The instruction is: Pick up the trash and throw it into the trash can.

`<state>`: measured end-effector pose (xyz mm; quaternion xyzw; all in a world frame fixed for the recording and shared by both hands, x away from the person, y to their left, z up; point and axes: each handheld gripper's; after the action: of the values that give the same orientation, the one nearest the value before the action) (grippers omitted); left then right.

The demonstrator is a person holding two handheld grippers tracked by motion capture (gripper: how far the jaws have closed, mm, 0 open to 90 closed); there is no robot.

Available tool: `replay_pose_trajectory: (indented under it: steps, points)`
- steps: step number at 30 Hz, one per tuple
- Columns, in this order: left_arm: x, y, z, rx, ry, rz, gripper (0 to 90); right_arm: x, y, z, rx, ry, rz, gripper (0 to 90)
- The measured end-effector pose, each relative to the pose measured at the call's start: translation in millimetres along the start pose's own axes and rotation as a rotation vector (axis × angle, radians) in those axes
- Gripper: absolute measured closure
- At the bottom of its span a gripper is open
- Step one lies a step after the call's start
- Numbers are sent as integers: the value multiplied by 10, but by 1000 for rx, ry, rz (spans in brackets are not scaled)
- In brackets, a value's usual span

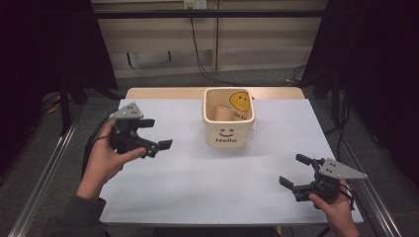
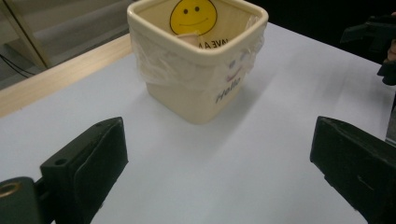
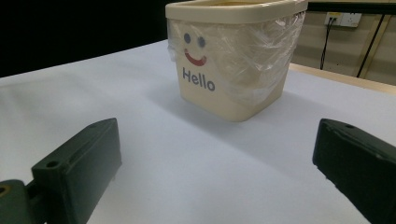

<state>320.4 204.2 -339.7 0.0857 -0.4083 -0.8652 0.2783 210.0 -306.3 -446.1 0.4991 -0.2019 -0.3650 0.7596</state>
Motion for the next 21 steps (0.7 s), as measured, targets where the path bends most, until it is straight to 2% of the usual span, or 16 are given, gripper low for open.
replay_pose_trajectory:
  steps: [1,2,4,5,6,7,9,11,12,14,18,19,21]
  points:
    - [23,-178,-16,30,8,10,36,5,-1,0,2,1,1,8]
    - [23,-178,-16,30,8,10,35,5,-1,0,2,1,1,8]
    - [54,-381,-39,76,8,23,34,13,-1,9,-6,12,7,8]
    - [79,-576,-59,95,32,28,36,13,-1,9,-4,10,7,8]
    - [79,-576,-59,95,32,28,36,14,-1,8,-3,9,7,8]
    - [82,-665,-71,97,36,38,36,14,-1,8,-3,9,7,8]
    - [80,-857,-100,137,26,72,35,13,-1,6,-4,9,5,8]
    - [71,-1047,-122,170,42,70,32,1,1,-3,3,-6,-1,7]
    - [71,-1047,-122,170,42,70,28,-1,1,-2,2,-6,-2,7]
    - [73,-1166,-118,186,61,60,28,-5,3,-2,4,-6,-2,7]
    - [101,-1217,-100,209,62,31,25,-5,3,-4,5,-5,2,7]
    - [106,-1232,-101,211,50,26,25,-5,3,-2,4,-9,2,8]
    - [109,-1252,-99,219,64,25,25,-4,3,-4,5,-8,2,7]
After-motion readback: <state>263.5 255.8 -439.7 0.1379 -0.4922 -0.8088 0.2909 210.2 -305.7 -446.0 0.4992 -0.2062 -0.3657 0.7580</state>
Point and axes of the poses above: each handheld gripper's, and its own axes: z roughly backward along the jaws, y roughly out of its top, x roughly to its right, and after that the axes turned 10 degrees about -x, right-handed
